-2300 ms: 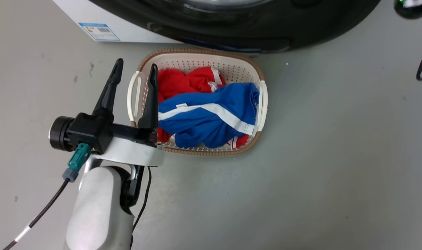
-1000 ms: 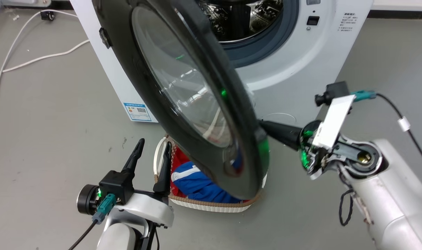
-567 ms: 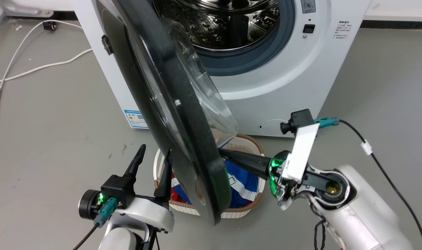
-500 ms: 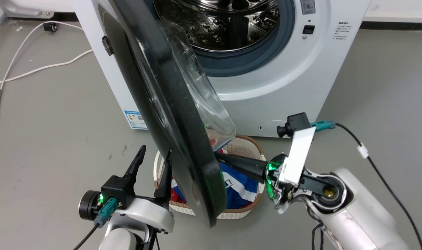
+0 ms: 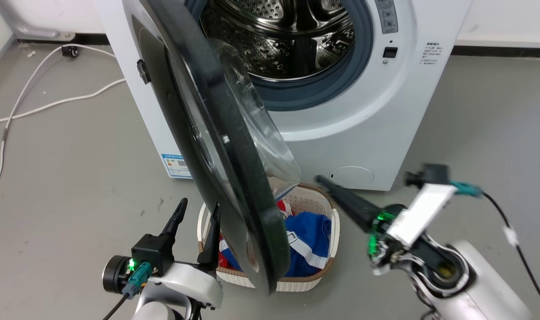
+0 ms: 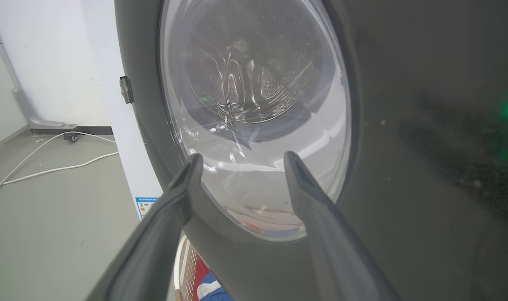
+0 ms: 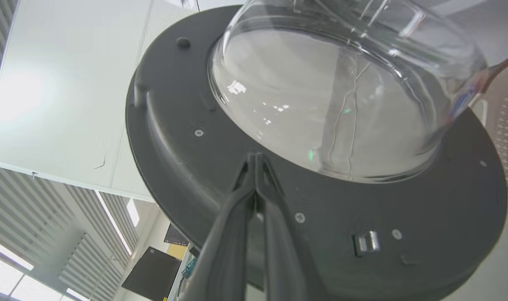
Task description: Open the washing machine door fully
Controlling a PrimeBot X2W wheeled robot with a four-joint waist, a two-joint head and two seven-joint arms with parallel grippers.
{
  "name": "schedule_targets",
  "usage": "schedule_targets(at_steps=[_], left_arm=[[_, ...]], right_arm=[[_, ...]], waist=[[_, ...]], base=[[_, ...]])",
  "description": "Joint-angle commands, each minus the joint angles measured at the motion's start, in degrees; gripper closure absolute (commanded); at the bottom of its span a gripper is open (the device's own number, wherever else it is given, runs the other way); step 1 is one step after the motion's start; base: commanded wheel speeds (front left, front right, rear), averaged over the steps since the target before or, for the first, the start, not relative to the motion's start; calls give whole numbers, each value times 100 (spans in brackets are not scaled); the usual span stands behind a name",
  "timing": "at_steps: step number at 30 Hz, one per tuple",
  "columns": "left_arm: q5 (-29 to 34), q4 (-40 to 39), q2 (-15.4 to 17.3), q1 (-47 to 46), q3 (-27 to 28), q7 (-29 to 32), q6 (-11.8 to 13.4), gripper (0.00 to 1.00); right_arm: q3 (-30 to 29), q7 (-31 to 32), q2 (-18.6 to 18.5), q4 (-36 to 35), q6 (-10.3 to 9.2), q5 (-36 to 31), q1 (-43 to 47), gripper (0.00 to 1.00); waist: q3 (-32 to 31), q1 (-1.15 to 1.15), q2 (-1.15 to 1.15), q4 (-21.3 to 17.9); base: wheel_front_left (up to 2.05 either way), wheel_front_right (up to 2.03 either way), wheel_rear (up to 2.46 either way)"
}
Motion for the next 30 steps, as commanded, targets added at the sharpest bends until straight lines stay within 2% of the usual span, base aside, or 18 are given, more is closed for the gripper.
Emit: schedule_targets(at_steps=[1, 2, 3, 4, 5, 6, 7, 8, 9, 14, 15, 17, 21, 26, 30], left_arm=[[3, 11, -2, 59, 11, -15, -16, 0], [1, 16, -3, 72, 21, -15, -17, 0], [-7, 35, -2, 119, 62, -15, -23, 0], [-10, 42, 3, 132, 72, -15, -29, 0], [-11, 45, 13, 143, 85, -15, -37, 0], [-13, 50, 21, 159, 96, -15, -32, 0], [-14, 55, 27, 179, 108, -15, -33, 0], [-14, 57, 37, 197, 125, -15, -36, 0], [-11, 63, 46, 214, 139, -15, -36, 0], [32, 59, 97, 289, 177, -15, -44, 0], [44, 63, 123, 291, 197, -15, -47, 0], [46, 69, 143, 272, 216, -15, -50, 0], [54, 67, 168, 239, 232, -15, -56, 0], [62, 53, 178, 225, 244, -15, -46, 0], [59, 62, 182, 192, 251, -15, -47, 0]], right_arm=[[-54, -130, -37, -60, 3, -30, 157, 100], [-115, -315, -116, -110, 3, -122, 231, 100], [-355, -951, -334, -220, 3, -358, 563, 100], [-430, -1174, -409, -244, 3, -468, 666, 100], [-499, -1406, -471, -260, 3, -593, 770, 86], [-546, -1626, -531, -267, 3, -746, 888, 62], [-591, -1814, -563, -273, 3, -840, 1015, 47], [-647, -1995, -606, -290, 3, -940, 1134, 5], [-706, -2192, -677, -299, 3, -1093, 1240, 0], [-863, -2987, -889, -140, 3, -2107, 1663, 0], [-1098, -3237, -909, 22, 3, -3025, 1775, 0], [-1404, -3316, -822, 108, 3, -3796, 1824, 0], [-2225, -3360, -434, -21, 3, -5574, 1936, 0], [-3194, -3050, 330, -870, 2, -7881, 2233, 0], [-3462, -2676, 726, -1633, 2, -9048, 2545, 0]], waist=[[-37, 0, 0, -9], [-63, 0, 0, -14], [-144, 0, 0, -40], [-165, 0, 0, -49], [-185, 0, 0, -59], [-213, 0, 0, -72], [-242, 0, 0, -84], [-266, 0, 0, -98], [-287, 0, 0, -111], [-344, 0, 0, -199], [-361, 0, 0, -249], [-361, 0, 0, -276], [-356, 0, 0, -317], [-336, 0, 0, -326], [-308, 0, 0, -309]], base=[[0, 0, 0], [0, 0, 0], [0, 0, 0], [0, 0, 0], [0, 0, 0], [0, 0, 0], [0, 0, 0], [0, 0, 0], [0, 0, 0], [0, 0, 0], [0, 0, 0], [0, 0, 0], [0, 0, 0], [0, 0, 0], [0, 0, 0]])
